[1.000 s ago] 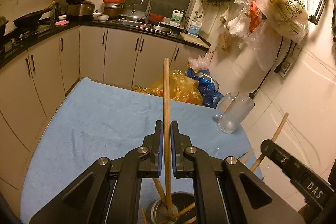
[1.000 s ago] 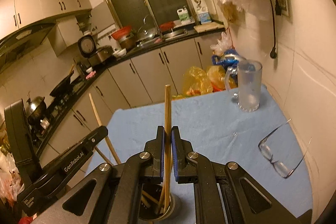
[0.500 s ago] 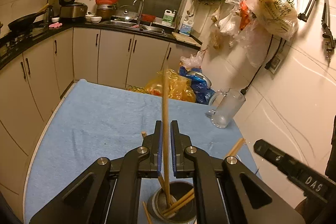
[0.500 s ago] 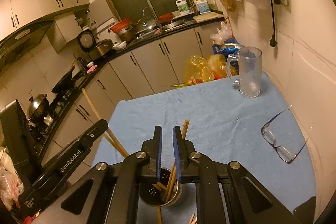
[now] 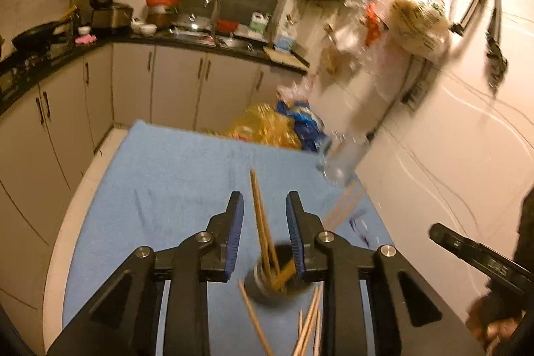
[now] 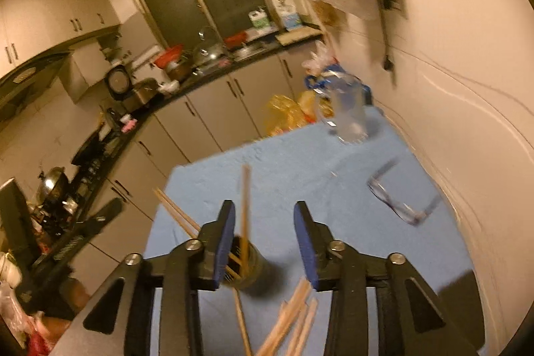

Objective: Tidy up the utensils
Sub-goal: 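Move both open grippers down toward the loose chopsticks beside the holder, then grasp one chopstick with the left gripper while the right gripper grasps another, then lift both chopsticks and lower them into the grey holder, then open both grippers to release the chopsticks into the holder, then move both open grippers down to the remaining loose chopsticks, then grasp a chopstick with the left gripper while the right gripper grasps another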

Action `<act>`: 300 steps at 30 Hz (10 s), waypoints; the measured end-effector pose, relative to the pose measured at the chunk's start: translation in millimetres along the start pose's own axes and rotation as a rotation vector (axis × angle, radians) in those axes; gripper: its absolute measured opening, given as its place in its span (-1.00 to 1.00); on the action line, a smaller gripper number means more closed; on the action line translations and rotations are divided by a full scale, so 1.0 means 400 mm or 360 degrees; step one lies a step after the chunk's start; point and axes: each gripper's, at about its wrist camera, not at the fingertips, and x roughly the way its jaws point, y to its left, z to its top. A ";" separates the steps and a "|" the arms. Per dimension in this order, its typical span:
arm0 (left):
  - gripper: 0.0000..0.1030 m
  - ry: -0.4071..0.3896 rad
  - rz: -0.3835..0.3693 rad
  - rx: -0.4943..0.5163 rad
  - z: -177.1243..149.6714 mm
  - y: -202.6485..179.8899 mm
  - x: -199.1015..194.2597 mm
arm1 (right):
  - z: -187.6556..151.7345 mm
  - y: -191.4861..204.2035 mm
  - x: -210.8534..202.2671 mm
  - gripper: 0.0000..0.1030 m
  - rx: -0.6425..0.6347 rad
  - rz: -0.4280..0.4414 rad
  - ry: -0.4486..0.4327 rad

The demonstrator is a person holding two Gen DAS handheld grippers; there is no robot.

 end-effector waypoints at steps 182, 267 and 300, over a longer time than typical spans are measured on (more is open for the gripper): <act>-0.88 0.0043 0.0013 0.0060 0.079 -0.072 -0.059 | 0.103 0.069 0.022 -0.88 -0.0174 0.0198 -0.0002; -0.58 0.1046 -0.0099 0.0262 -0.447 -0.154 0.343 | -0.227 -0.277 0.095 -0.73 0.0125 -0.0133 0.0637; -0.83 0.0996 0.0001 0.0089 -0.522 0.015 0.188 | -0.365 -0.074 0.332 -0.73 -0.0043 0.0055 0.1048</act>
